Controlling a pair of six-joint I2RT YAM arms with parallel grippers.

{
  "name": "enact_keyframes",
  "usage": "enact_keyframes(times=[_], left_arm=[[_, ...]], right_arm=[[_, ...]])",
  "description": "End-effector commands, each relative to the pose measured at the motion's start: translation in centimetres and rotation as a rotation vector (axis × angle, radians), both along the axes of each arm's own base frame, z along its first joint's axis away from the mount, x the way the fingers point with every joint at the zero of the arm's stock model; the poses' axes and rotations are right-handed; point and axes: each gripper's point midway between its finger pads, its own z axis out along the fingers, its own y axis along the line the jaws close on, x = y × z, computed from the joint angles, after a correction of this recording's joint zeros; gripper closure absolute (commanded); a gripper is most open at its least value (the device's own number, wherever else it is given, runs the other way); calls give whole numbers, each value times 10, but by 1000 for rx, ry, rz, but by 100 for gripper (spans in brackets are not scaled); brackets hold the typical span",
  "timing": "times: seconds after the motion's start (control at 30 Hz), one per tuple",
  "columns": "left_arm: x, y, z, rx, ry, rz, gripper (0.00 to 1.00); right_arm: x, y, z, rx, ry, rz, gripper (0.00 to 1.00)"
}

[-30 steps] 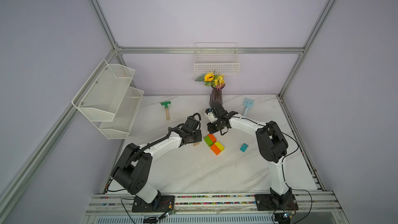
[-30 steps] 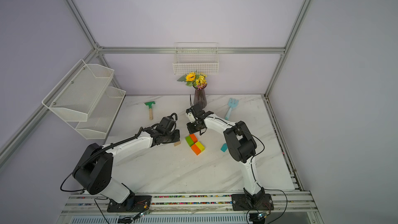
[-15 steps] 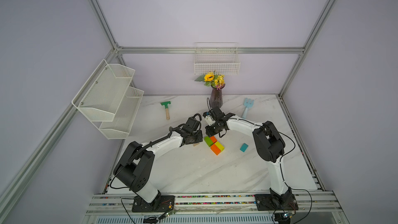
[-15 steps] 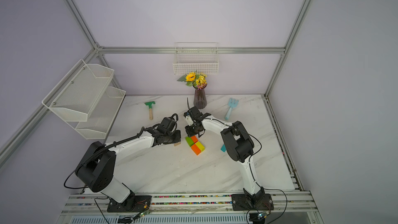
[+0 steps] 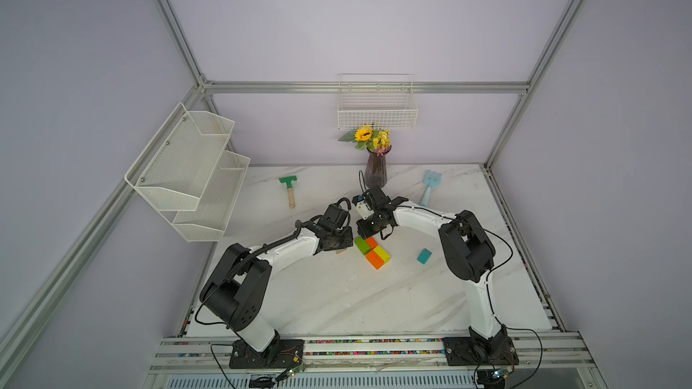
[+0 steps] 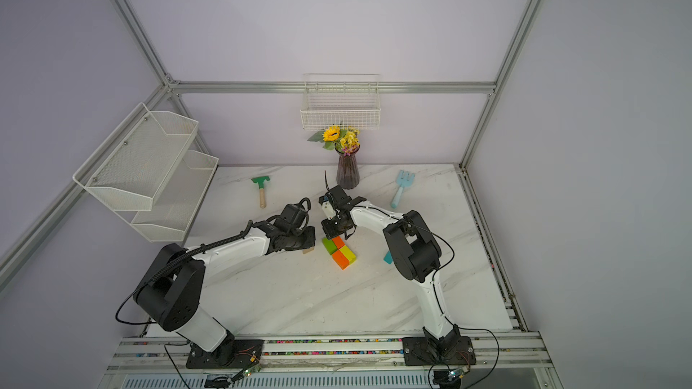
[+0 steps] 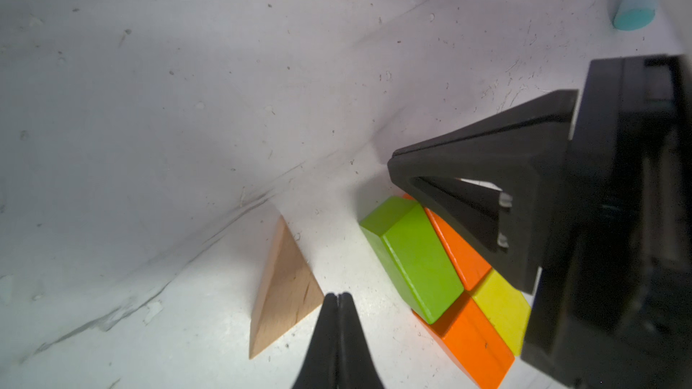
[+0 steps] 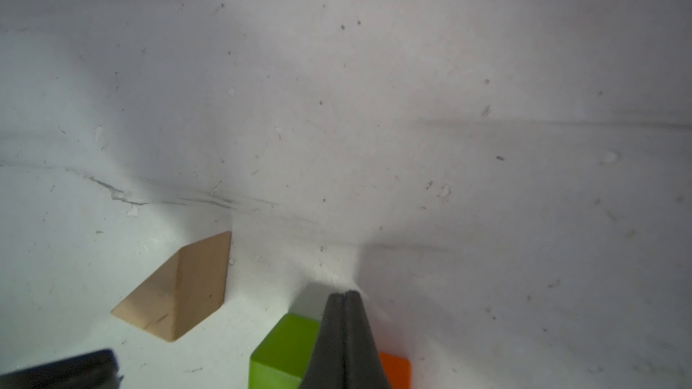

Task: Assemble a piece of candy with building blocks
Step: Assemble the building blocks at the center of the board.

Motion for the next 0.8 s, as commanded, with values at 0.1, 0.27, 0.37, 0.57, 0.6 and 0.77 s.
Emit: enact_keyframes(times=[0.1,0.27,0.37,0.57,0.6,0.77], left_arm=[[1,-2,0,-23,-3,15,100],[2,-3,-1,-25,0,14,100],[2,-3,-1,-24,-2,15,100],[2,6,12,-29,-54,52,100],[2,8,17,-32,-72,59,100],[-1,17,32,-34,-128,83,100]], right_arm=[[-11,0,-5,-20,22,22,100],[-11,2,-2,-16,15,23,100],[-8,4,3,-13,-6,20,100],[2,16,22,23,-42,23,100],[3,18,24,26,-46,25,100],[2,28,25,27,-47,47,100]])
